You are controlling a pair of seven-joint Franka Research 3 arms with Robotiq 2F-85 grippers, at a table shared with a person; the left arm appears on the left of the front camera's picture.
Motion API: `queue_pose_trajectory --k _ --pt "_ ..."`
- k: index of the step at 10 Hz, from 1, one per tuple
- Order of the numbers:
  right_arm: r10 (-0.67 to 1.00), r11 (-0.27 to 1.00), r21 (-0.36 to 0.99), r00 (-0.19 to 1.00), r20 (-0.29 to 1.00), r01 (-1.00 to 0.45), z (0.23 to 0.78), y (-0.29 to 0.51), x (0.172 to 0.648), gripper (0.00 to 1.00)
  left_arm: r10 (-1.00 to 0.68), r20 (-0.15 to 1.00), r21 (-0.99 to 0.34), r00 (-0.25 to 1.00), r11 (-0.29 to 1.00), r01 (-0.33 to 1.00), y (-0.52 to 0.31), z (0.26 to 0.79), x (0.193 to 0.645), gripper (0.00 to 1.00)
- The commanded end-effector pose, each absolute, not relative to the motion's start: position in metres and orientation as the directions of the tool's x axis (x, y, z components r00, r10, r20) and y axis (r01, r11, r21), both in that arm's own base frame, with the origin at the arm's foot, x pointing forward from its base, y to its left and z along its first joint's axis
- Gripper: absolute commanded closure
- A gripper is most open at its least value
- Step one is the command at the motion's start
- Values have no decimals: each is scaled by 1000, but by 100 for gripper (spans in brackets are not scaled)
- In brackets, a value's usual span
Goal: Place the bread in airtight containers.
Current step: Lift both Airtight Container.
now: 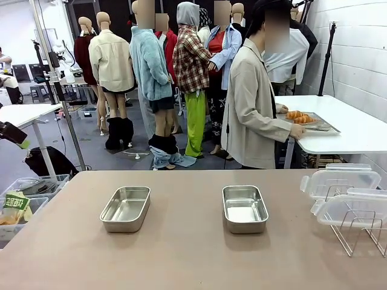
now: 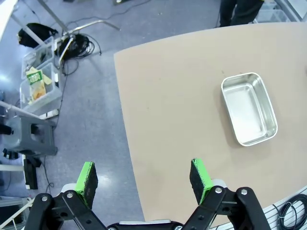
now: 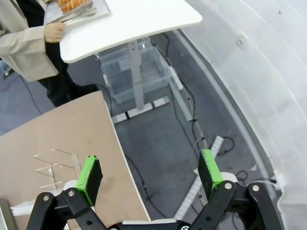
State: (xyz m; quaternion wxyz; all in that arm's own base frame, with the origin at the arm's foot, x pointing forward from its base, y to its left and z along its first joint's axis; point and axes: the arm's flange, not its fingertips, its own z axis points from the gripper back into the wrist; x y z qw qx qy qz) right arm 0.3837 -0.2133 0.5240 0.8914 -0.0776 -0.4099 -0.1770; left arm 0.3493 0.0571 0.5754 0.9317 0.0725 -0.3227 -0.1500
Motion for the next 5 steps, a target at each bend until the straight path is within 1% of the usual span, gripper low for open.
queue_pose_trajectory --k 1,5 --pt "-243 925 -4 601 762 380 530 -208 382 0 -341 577 255 742 938 233 56 577 348 0" --pt "-243 925 -4 601 762 380 530 -208 382 0 -341 577 255 742 938 233 56 577 348 0"
